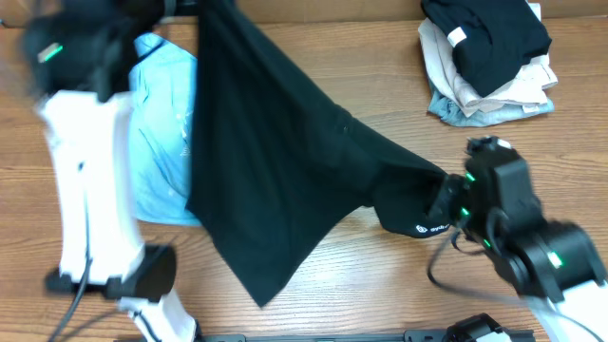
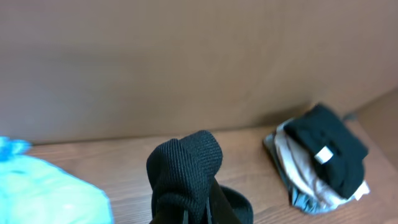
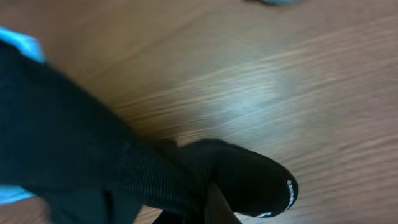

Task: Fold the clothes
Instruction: 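Spread the black shirt flat on the table center with both grippers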

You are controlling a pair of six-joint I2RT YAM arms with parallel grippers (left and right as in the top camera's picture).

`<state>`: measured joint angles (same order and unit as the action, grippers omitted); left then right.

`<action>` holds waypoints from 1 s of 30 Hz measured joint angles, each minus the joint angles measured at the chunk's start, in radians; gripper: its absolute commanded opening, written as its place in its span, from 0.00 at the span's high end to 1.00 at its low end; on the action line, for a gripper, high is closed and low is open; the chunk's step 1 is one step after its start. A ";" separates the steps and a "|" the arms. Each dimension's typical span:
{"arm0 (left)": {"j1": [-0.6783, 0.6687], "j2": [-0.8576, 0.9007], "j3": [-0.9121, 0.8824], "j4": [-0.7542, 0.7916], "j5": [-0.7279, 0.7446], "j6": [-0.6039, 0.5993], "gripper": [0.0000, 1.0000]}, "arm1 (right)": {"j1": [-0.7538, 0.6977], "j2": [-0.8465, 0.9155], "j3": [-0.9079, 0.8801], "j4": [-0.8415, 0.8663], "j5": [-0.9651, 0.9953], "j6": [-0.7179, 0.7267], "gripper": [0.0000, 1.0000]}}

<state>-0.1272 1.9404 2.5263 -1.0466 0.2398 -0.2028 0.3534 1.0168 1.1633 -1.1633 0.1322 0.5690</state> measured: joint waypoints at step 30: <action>0.127 0.294 -0.003 -0.391 -0.245 0.018 0.00 | -0.455 0.518 0.014 0.272 -0.245 -0.167 0.00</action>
<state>-0.0002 2.2349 2.5233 -1.4372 -0.0048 -0.1848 -0.1013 1.5345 1.1770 -0.8909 -0.1127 0.4023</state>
